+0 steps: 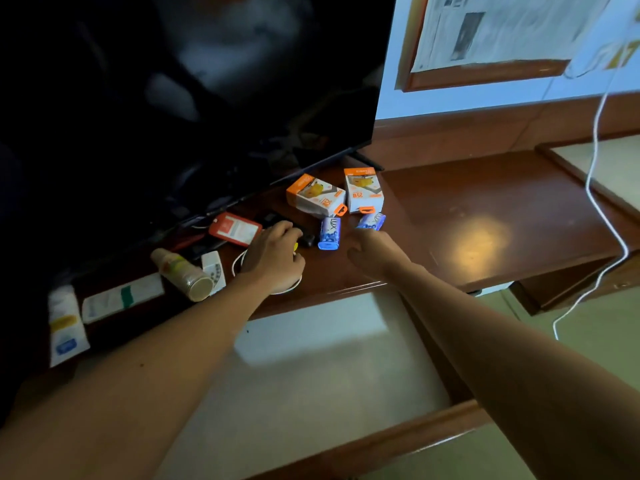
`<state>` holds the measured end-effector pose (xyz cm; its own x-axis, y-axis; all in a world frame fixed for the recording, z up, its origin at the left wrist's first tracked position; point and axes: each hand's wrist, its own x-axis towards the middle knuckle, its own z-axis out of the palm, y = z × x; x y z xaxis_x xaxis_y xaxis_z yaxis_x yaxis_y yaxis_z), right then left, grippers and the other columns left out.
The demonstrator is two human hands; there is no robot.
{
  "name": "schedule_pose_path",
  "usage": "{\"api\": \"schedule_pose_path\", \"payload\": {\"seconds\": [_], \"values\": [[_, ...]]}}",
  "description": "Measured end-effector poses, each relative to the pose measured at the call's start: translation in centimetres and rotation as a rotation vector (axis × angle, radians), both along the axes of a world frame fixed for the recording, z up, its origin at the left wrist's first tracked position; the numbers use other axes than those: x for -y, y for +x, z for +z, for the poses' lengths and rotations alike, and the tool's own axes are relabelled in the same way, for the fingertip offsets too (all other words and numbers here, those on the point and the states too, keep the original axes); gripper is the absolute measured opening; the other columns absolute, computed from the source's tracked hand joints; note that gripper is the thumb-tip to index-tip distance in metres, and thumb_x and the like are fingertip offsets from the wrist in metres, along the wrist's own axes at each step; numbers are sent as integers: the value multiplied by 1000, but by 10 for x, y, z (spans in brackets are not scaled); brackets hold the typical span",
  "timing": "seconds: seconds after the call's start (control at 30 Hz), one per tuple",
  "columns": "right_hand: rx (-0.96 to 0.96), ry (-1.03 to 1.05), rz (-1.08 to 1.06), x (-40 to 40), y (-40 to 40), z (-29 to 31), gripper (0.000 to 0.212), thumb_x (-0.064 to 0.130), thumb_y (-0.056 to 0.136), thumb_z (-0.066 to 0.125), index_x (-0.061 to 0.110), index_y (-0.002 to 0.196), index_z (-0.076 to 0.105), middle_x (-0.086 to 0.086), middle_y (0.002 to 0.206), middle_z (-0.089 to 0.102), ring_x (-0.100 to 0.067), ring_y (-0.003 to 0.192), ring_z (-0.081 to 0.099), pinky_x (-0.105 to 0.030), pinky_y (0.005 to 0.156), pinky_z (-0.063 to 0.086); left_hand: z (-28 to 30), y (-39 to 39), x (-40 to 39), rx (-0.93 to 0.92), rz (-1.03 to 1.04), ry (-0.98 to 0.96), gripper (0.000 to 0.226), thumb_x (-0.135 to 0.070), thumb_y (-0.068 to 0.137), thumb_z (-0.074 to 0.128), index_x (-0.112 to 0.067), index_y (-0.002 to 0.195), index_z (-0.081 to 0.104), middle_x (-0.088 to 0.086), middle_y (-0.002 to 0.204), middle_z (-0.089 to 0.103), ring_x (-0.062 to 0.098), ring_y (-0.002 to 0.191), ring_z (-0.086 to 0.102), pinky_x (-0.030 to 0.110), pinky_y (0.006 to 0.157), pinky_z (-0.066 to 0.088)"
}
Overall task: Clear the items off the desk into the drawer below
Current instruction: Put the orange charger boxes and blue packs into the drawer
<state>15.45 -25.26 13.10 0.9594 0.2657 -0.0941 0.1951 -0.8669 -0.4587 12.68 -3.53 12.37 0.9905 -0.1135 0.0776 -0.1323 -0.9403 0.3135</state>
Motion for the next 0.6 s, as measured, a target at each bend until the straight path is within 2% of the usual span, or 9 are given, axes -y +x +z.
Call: {"api": "schedule_pose_path", "payload": {"seconds": [0.1,0.23,0.3,0.37,0.43,0.47,0.53,0.6], "values": [[0,64,-95,-1,12,3,27,16,96,53,7,120,62,-13,108,66,-33,95,64,-34,73,49,5,29,4,1,-31,1,45,-26,90,61,-18,133,55,3,145,45,28,129,46,41,108,38],[-10,81,-137,9,42,5,28,19,95,56,14,121,65,-9,117,67,-29,102,63,-29,73,43,12,70,15,9,-83,41,45,-25,90,60,-19,134,53,2,146,43,28,130,45,42,110,36],[-2,59,-135,19,70,4,32,19,94,56,17,124,66,-8,126,65,-29,109,62,-31,78,46,15,98,21,6,-90,55,50,-25,90,59,-19,139,50,3,150,40,28,133,43,42,111,35],[23,-13,-81,31,105,2,46,13,90,56,20,136,59,-6,139,58,-30,121,57,-38,91,51,18,128,27,-11,-114,119,58,-24,88,61,-20,144,45,3,153,37,28,136,40,42,111,33],[51,-148,48,43,144,3,68,0,83,55,23,146,47,-3,150,47,-31,131,49,-45,100,48,19,161,33,-38,-163,246,68,-25,86,66,-21,148,39,5,157,32,27,140,35,39,114,29],[63,-244,136,48,164,2,78,-2,81,58,25,152,39,-3,157,39,-32,137,42,-47,105,44,18,176,37,-65,-186,314,75,-26,84,69,-21,150,34,6,159,27,27,143,31,39,116,26],[76,-456,313,57,199,0,96,2,81,67,30,159,19,-3,167,15,-35,150,20,-50,119,26,12,205,45,-140,-224,458,91,-29,81,74,-21,155,22,7,164,15,27,149,21,40,121,20],[109,-621,461,61,228,-6,107,7,82,72,35,160,5,1,169,-4,-34,154,0,-52,122,9,2,227,53,-213,-260,600,105,-32,79,77,-19,158,10,8,166,6,28,152,12,43,123,15]]}}
